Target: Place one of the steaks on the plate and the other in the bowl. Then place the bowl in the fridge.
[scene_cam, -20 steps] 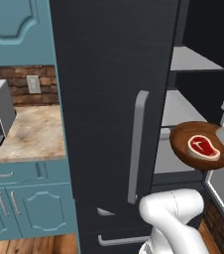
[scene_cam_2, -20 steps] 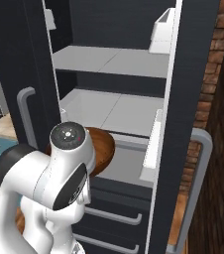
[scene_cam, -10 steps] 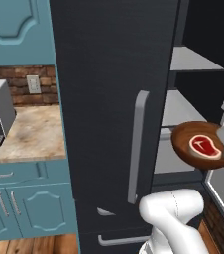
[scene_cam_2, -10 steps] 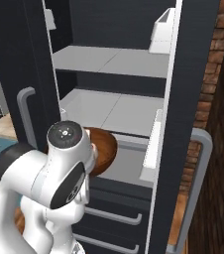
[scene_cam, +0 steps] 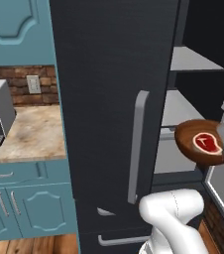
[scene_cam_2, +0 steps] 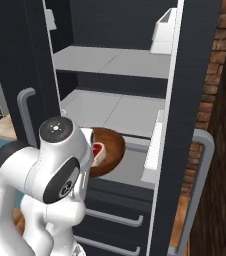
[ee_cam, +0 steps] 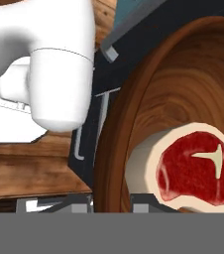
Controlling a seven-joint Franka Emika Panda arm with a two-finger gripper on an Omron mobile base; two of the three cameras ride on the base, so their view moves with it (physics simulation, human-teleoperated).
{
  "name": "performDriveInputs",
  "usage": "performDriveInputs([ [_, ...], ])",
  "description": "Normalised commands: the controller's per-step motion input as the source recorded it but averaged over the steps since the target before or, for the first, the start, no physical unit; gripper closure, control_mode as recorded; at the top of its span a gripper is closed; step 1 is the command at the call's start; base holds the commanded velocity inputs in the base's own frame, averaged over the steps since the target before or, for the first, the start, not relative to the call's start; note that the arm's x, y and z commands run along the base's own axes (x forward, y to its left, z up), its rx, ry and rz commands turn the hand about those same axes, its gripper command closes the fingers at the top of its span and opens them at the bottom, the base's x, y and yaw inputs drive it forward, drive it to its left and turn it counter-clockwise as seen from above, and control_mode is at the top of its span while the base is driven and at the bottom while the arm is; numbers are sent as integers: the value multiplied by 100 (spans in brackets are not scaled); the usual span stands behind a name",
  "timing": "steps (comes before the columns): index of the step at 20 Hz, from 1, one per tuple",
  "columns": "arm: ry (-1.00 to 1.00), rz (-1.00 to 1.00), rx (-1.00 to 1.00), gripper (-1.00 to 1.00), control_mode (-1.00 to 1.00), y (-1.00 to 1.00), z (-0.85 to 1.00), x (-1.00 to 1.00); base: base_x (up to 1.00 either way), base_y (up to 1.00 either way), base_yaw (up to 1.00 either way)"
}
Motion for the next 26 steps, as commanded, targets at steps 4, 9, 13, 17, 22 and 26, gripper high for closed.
performDriveInputs([
  [4,0,-9,2,100,-100,0,0,35,0,0,0],
  [9,0,0,6,100,-100,0,0,41,0,0,0],
  [13,0,0,8,100,-100,-2,0,43,0,0,0],
  [17,0,0,4,100,-100,-3,0,54,0,0,0],
  [22,0,0,0,100,-100,-2,-1,50,0,0,0],
  [26,0,0,0,100,-100,-21,-5,41,0,0,0],
])
